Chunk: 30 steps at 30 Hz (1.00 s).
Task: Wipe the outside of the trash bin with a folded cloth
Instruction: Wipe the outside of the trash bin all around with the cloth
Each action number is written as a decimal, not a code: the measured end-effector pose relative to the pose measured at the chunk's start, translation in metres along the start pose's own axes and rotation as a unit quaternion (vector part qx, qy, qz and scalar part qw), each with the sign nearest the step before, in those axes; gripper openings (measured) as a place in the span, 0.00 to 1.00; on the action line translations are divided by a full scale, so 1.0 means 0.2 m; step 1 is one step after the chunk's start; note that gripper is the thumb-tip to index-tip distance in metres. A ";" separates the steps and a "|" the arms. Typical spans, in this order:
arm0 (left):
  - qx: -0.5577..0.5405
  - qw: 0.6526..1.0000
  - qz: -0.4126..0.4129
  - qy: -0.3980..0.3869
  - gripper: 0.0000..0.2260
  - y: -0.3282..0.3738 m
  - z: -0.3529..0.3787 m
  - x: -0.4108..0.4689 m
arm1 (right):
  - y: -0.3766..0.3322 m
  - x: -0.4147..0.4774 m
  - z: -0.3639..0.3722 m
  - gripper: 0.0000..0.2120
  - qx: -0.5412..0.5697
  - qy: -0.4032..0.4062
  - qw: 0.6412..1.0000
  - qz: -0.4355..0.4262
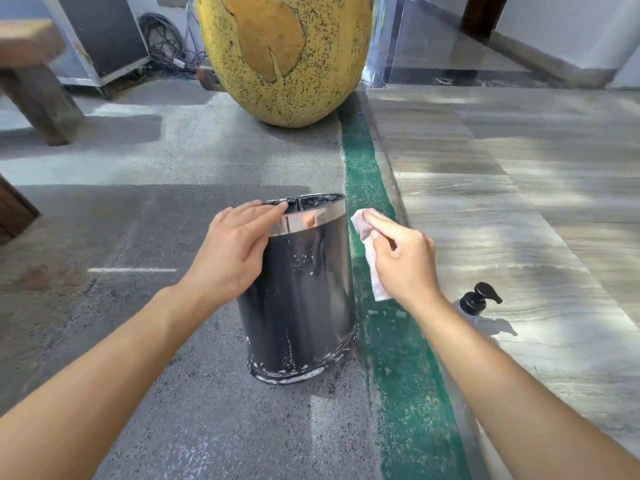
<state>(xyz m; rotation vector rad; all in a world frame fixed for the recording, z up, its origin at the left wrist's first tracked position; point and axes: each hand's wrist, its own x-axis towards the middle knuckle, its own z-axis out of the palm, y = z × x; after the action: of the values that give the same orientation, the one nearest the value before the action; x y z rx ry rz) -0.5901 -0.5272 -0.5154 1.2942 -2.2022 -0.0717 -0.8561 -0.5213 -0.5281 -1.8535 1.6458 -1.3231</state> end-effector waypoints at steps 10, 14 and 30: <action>0.033 0.989 -0.143 -0.035 0.28 0.02 0.04 0.34 | 0.01 0.16 0.16 0.21 -0.017 -0.105 0.994 -0.029; 0.029 0.971 -0.230 -0.061 0.26 -0.05 0.05 0.40 | 0.16 -0.01 0.13 0.21 -0.030 -0.167 0.985 0.016; -0.153 0.957 -0.246 0.029 0.22 -0.13 -0.03 0.19 | 0.29 -0.16 -0.12 0.21 -0.094 -0.200 0.972 0.074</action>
<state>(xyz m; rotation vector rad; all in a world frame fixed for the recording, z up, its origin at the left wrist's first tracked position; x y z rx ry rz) -0.5805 -0.5698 -0.5009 1.6012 -1.6887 -0.5368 -0.9069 -0.4998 -0.5727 -1.9026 1.6885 -0.6944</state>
